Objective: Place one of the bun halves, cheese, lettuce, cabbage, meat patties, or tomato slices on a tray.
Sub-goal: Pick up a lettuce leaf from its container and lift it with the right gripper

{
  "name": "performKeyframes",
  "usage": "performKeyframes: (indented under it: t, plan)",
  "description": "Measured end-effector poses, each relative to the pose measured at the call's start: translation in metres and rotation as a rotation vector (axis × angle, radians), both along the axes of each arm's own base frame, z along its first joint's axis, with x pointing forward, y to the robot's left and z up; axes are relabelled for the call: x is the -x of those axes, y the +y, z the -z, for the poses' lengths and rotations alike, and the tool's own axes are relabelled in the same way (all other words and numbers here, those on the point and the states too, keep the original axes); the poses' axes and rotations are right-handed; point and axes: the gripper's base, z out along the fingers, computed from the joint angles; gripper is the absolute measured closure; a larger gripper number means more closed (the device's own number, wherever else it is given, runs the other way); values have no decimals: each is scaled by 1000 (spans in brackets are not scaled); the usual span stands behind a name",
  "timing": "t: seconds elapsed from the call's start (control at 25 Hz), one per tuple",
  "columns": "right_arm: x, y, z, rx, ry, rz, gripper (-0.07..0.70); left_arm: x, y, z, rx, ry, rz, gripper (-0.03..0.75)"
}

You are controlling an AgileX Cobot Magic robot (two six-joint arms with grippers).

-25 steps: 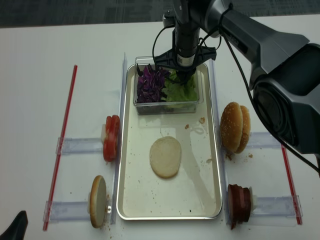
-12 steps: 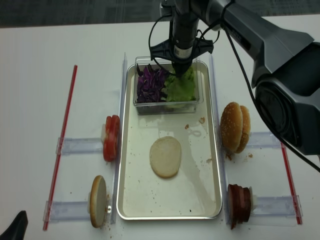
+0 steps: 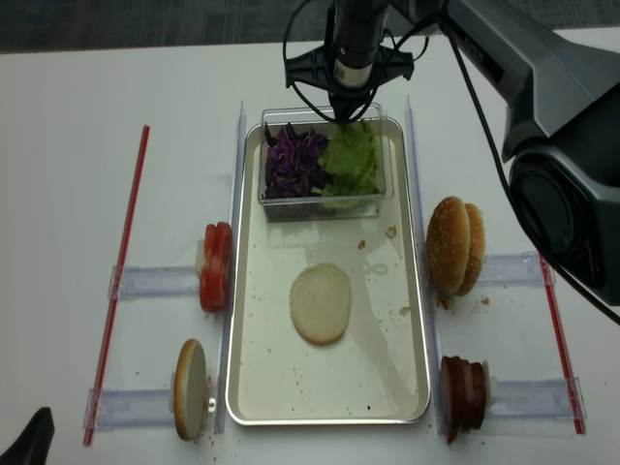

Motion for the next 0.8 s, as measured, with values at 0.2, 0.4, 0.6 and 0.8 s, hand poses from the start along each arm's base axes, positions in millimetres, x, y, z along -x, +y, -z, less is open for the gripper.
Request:
performKeyframes:
  t: [0.2, 0.4, 0.6, 0.8]
  plan:
    - [3, -1, -11, -17, -13, 2, 582, 0, 0, 0, 0, 0, 0, 97]
    - [5, 2, -16, -36, -13, -1, 582, 0, 0, 0, 0, 0, 0, 97]
    - [15, 11, -21, -31, -22, -26, 582, 0, 0, 0, 0, 0, 0, 97]
    - [27, 27, -25, -43, -15, -35, 582, 0, 0, 0, 0, 0, 0, 97]
